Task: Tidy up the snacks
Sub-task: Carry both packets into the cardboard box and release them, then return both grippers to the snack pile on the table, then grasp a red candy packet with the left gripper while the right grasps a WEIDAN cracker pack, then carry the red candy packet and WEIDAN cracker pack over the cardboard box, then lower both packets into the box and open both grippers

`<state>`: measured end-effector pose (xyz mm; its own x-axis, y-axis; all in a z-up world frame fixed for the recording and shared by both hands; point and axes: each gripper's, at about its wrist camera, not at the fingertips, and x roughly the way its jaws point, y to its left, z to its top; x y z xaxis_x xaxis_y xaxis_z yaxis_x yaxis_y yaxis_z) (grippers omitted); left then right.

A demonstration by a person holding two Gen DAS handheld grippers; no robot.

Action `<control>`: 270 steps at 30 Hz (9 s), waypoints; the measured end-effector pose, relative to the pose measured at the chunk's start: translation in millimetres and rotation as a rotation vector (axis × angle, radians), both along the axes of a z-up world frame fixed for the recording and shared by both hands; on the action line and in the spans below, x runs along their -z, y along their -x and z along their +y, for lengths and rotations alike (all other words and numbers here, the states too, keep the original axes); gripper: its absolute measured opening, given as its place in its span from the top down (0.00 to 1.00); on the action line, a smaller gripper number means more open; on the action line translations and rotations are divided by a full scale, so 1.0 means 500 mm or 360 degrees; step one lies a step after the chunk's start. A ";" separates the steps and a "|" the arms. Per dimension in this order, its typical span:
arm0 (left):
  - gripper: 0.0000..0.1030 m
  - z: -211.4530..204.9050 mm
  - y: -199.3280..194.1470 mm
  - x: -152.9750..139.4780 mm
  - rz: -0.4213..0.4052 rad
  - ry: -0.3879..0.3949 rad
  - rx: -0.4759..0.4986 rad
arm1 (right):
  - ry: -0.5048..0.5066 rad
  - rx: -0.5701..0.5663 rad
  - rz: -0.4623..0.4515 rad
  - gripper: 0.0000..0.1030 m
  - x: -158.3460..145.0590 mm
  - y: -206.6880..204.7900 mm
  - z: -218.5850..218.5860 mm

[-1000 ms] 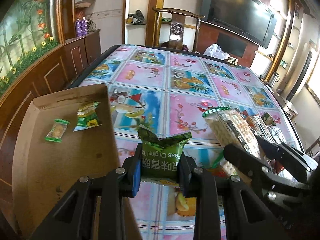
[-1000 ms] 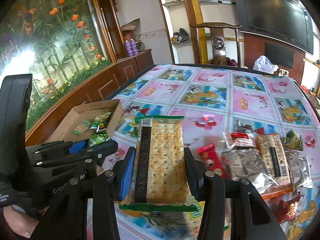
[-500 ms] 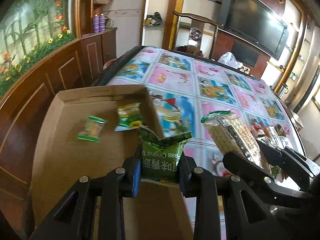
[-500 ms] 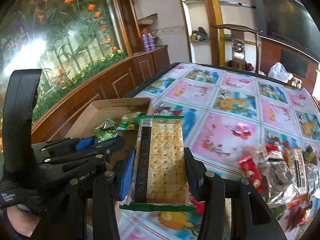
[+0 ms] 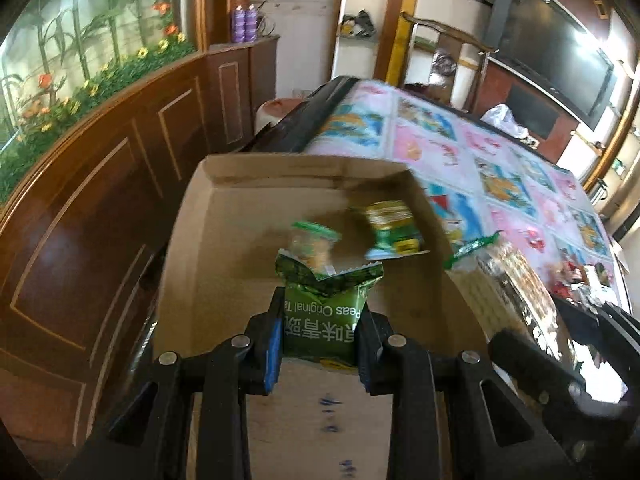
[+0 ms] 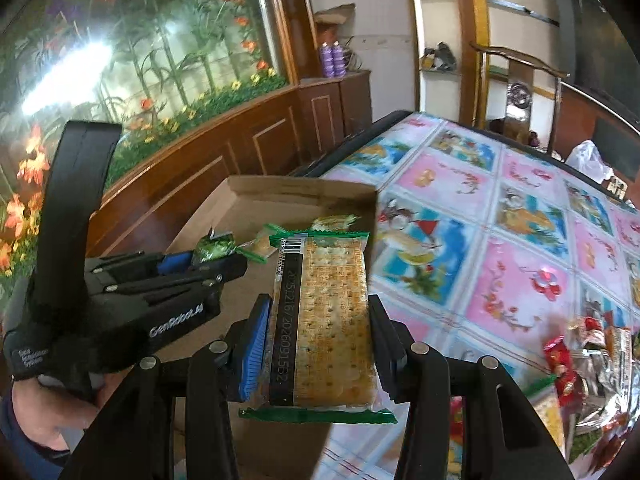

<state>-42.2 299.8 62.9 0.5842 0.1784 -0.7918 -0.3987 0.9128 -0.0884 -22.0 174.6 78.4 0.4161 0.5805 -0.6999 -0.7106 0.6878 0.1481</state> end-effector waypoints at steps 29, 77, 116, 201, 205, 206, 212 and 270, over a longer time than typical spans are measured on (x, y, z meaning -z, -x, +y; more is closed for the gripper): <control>0.61 0.059 -0.046 0.054 0.0182 -0.0037 0.0035 | 0.0216 -0.0031 0.0126 0.50 0.087 -0.036 0.119; 0.45 -0.300 -0.072 -0.006 0.0051 0.0051 0.0531 | 0.0068 0.0303 0.0145 0.44 0.102 -0.061 -0.419; 0.37 -0.466 -0.019 0.037 0.0148 0.0093 0.0835 | -0.0084 0.0456 0.0365 0.52 0.131 -0.097 -0.476; 0.83 -0.445 -0.002 -0.021 -0.0206 -0.0273 0.0427 | -0.0205 0.0383 0.0148 0.51 0.070 -0.030 -0.409; 0.83 -0.421 0.005 -0.031 -0.0223 -0.0256 0.0392 | -0.0214 0.0367 0.0151 0.51 0.067 -0.026 -0.395; 0.83 -0.416 0.007 -0.032 -0.0227 -0.0253 0.0384 | -0.0216 0.0363 0.0151 0.51 0.066 -0.025 -0.389; 0.83 -0.370 0.025 -0.049 -0.0262 -0.0229 0.0319 | -0.0238 0.0324 0.0135 0.51 0.050 -0.016 -0.360; 0.83 0.002 0.114 0.058 0.0005 0.0100 -0.0059 | 0.0070 -0.0263 0.0181 0.51 0.111 0.097 0.048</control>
<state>-99.1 300.8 34.0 0.5755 0.1499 -0.8039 -0.4327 0.8900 -0.1438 -70.7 198.4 23.0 0.2343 0.6021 -0.7632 -0.7947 0.5708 0.2063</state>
